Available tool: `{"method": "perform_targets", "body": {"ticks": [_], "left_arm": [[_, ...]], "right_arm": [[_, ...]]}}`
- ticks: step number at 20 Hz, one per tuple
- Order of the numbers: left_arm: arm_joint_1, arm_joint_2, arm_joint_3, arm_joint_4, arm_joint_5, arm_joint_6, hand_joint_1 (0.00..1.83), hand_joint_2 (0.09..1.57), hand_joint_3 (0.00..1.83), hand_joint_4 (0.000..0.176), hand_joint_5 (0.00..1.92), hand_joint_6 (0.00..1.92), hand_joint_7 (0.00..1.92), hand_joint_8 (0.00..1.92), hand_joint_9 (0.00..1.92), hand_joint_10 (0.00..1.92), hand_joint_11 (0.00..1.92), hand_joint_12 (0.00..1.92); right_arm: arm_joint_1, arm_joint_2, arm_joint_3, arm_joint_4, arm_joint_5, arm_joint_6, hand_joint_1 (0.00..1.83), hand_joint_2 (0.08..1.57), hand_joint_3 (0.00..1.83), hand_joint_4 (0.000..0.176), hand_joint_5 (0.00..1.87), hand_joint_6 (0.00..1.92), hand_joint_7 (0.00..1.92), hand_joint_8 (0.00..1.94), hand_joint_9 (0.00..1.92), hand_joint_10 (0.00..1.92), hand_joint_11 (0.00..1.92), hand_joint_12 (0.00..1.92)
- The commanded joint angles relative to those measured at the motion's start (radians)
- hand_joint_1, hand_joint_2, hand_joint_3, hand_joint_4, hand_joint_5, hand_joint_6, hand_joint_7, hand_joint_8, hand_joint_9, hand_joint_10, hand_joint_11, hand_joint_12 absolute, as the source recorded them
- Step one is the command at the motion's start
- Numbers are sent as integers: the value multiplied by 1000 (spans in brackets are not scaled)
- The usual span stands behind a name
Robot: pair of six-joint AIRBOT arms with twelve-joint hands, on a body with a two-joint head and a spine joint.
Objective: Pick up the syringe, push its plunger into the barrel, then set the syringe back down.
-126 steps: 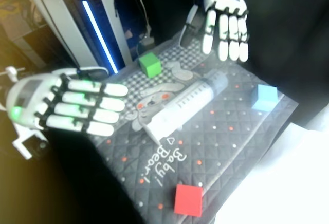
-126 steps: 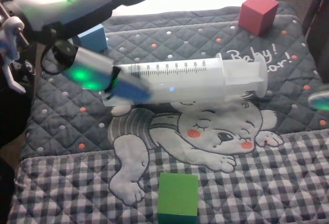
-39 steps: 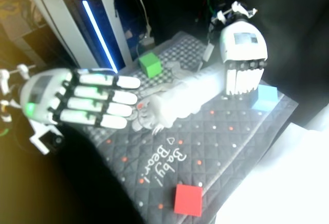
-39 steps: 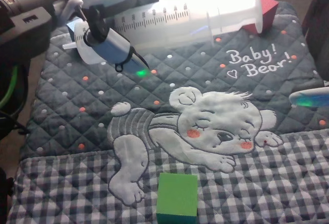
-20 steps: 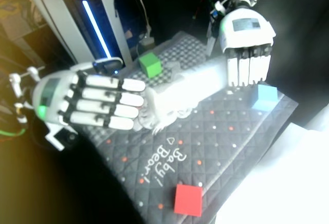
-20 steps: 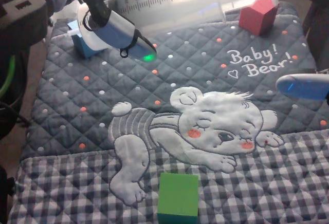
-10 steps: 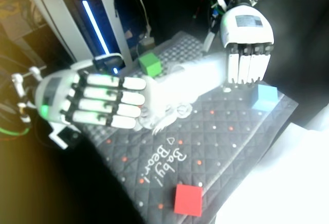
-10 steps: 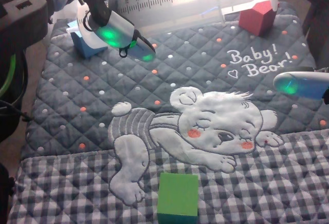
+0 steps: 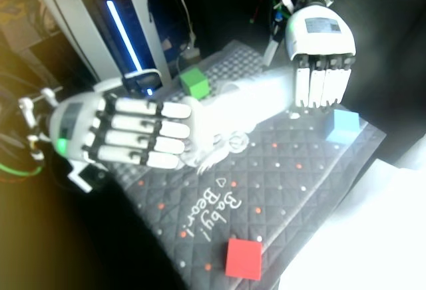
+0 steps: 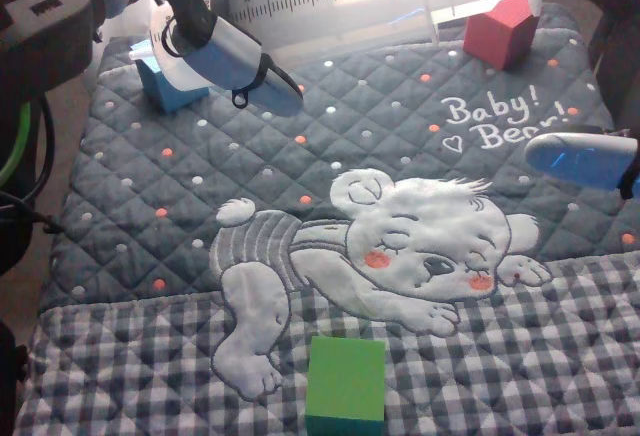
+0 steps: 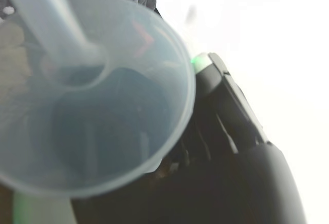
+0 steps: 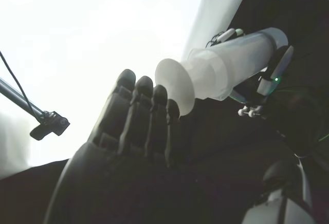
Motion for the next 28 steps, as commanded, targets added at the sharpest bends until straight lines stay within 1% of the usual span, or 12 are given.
{"method": "perform_targets", "body": {"ticks": [1, 9, 10, 11, 14, 17, 20, 23, 24, 25, 26, 28], "left_arm": [[-21, -2, -4, -15, -141, -7, 1556, 1113, 1, 176, 1106, 1921, 1340, 1921, 1460, 1921, 1538, 1921], [-32, -11, -4, -2, -135, -7, 1559, 1107, 0, 175, 1115, 1921, 1349, 1921, 1453, 1921, 1496, 1921], [-33, -13, -4, 0, -134, -87, 1563, 1105, 0, 175, 1118, 1921, 1356, 1921, 1457, 1921, 1491, 1921], [-34, -15, -3, 1, -134, -87, 1579, 1101, 0, 175, 1116, 1921, 1355, 1921, 1460, 1921, 1519, 1921], [-37, -22, -3, 5, -133, -87, 1559, 1111, 0, 175, 1121, 1921, 1354, 1921, 1453, 1921, 1500, 1921], [-45, -25, -3, 10, -132, -87, 1538, 1119, 4, 176, 1089, 1921, 1334, 1921, 1426, 1921, 1441, 1921], [-52, -28, -3, 17, -128, -87, 1519, 1126, 8, 176, 1052, 1921, 1311, 1921, 1422, 1921, 1451, 1921], [-59, -32, -1, 21, -125, -87, 1525, 1122, 6, 176, 1043, 1921, 1294, 1921, 1417, 1921, 1473, 1921], [-60, -35, 1, 21, -125, -87, 1552, 1110, 0, 176, 1043, 1921, 1292, 1921, 1425, 1921, 1496, 1921], [-62, -38, 3, 23, -124, -87, 1548, 1114, 2, 176, 1038, 1921, 1288, 1921, 1425, 1921, 1504, 1921], [-63, -39, 4, 23, -123, -87, 1533, 1118, 4, 176, 1032, 1921, 1276, 1921, 1412, 1921, 1495, 1921], [-66, -44, 7, 22, -125, -87, 1532, 1117, 3, 176, 1009, 1921, 1242, 1921, 1374, 1921, 1448, 1921]], "right_arm": [[13, -2, 5, -8, 121, 9, 198, 828, 7, 0, 213, 5, 260, 9, 257, 12, 216, 41], [17, -24, 16, -23, 119, 35, 107, 852, 5, 0, 190, 2, 218, 0, 200, 0, 175, 25], [17, -25, 17, -25, 118, 36, 151, 838, 0, 10, 202, 6, 222, 2, 202, 2, 176, 25], [17, -27, 17, -27, 117, 36, 143, 862, 8, 0, 200, 5, 222, 2, 201, 1, 175, 25], [20, -35, 20, -33, 110, 40, 94, 870, 8, 0, 203, 3, 228, 3, 207, 3, 191, 31], [27, -43, 22, -40, 102, 41, 125, 875, 5, 0, 204, 2, 237, 4, 218, 6, 187, 30], [33, -50, 25, -47, 95, 42, 150, 886, 7, 0, 205, 1, 238, 3, 225, 6, 193, 31], [40, -58, 26, -55, 89, 43, 41, 891, 7, 2, 203, 1, 239, 2, 228, 5, 199, 31], [42, -59, 26, -58, 87, 43, 40, 894, 7, 8, 199, 0, 230, 0, 216, 0, 189, 25], [43, -61, 26, -60, 85, 43, 7, 919, 15, 0, 211, 4, 245, 6, 228, 5, 212, 35], [43, -62, 26, -61, 83, 43, 1, 920, 14, 0, 208, 3, 243, 4, 224, 3, 213, 35], [45, -65, 26, -63, 81, 46, 80, 927, 11, 0, 188, 0, 237, 1, 205, 0, 199, 27]]}}
